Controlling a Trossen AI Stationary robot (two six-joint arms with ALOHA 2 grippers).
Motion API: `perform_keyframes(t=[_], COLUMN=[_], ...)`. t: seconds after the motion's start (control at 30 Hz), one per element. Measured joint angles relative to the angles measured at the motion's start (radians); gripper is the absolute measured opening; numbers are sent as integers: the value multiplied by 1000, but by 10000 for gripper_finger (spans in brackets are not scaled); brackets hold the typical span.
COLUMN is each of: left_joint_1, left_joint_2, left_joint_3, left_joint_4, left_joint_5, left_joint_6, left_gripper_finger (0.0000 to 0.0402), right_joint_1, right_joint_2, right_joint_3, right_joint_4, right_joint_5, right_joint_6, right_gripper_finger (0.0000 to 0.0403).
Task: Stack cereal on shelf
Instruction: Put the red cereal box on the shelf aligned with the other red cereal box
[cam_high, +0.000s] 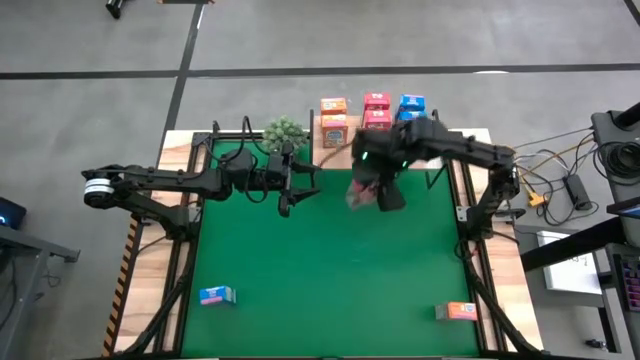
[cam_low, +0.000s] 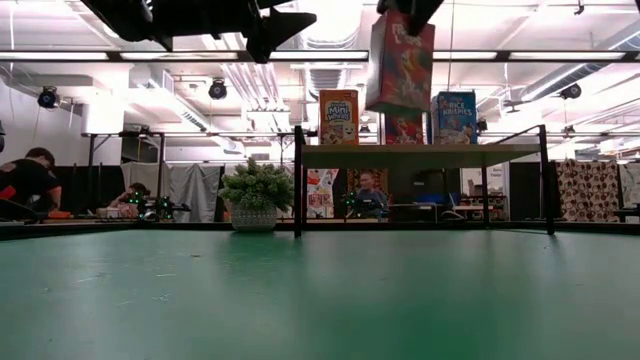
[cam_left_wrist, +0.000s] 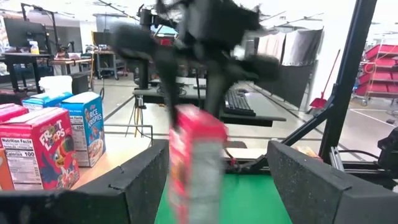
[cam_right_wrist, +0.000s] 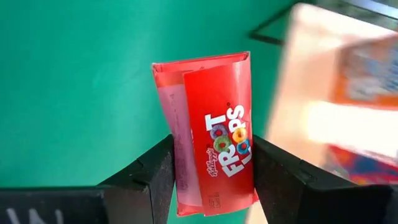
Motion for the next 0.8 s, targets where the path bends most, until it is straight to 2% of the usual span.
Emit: perform_keyframes(t=[0.33, 0.8], left_joint_1=[0, 0], left_joint_2=[0, 0], left_joint_3=[0, 0], left_joint_4=[-4, -3], left_joint_5=[0, 0], left_joint_6=[16, 26], left_gripper_finger=[256, 256], right_joint_1=[-245, -305], right_joint_2=[-43, -13], right_joint_3=[-11, -39], right_joint_4=[0, 8], right_joint_5=[21, 55], right_joint_6=[6, -24], right_gripper_finger=[176, 176])
